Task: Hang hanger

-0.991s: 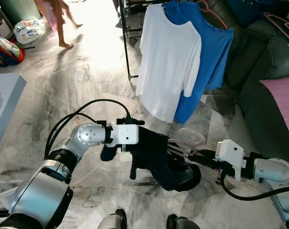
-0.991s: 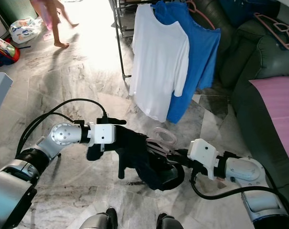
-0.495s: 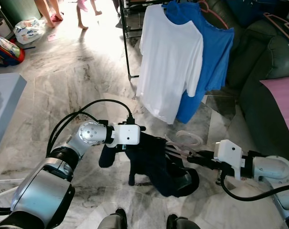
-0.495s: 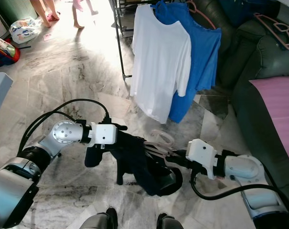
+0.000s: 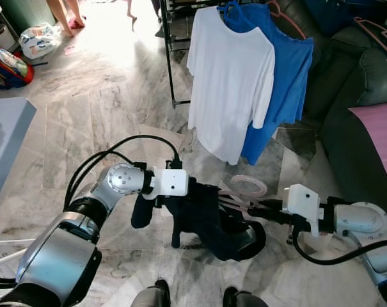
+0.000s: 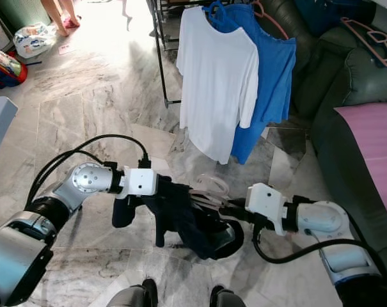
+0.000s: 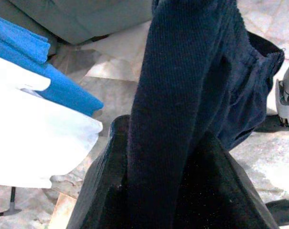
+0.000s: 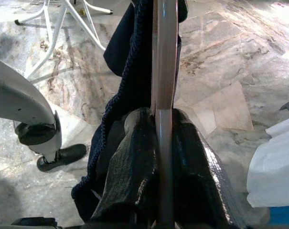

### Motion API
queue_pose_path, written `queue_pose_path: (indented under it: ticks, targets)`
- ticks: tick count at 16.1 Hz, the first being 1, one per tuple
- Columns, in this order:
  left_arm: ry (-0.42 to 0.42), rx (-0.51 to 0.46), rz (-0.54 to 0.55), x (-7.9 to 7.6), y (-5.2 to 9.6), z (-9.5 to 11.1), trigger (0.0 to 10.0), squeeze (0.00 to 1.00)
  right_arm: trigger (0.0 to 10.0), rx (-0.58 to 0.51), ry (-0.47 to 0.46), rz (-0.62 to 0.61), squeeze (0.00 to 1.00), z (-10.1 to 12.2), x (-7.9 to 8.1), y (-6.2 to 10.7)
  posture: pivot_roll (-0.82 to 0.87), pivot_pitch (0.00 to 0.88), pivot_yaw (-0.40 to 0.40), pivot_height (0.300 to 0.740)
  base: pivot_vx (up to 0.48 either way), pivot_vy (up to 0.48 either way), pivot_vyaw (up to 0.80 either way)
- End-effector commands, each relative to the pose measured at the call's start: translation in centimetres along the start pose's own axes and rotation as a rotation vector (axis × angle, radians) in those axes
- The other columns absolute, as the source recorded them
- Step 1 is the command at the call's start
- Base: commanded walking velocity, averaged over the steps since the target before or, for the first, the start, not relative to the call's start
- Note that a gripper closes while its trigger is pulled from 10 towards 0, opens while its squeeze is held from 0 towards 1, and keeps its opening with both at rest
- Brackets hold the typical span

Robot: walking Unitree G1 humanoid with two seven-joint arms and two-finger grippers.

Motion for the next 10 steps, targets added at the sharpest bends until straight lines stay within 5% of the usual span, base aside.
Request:
queue_pose_path:
  ticks: [1,9,10]
  targets:
    - [0.022,0.005,-0.007,-0.3,0.2,-0.3,0.0,0.00,10.0,-0.008,0.033,0.042,0.00,0.4,0.3,-0.3,-0.08,0.198,0.073,0.740,0.000,0.000,0.00]
    - [0.063,0.003,-0.011,-0.5,0.2,-0.5,0.0,0.00,10.0,0.054,0.043,0.040,0.00,-0.7,0.0,-0.5,-0.07,0.196,0.071,0.740,0.000,0.000,0.00]
    - [0.066,0.003,-0.012,-0.5,0.2,-0.5,0.0,0.00,10.0,0.044,0.030,0.032,1.00,-0.6,-0.2,-0.5,-0.07,0.195,0.070,0.740,0.000,0.000,0.00]
Point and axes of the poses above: a point about 5 cm out from each wrist's last joint towards the gripper, its own y axis pointing back from the gripper into the wrist, its own z axis along the axis of the wrist's last joint, x = y × z, the point moved 4 cm from there along -y, pointing out of the wrist towards the gripper, and after that the axes turned 8 degrees about -y, right-handed, at the moved point
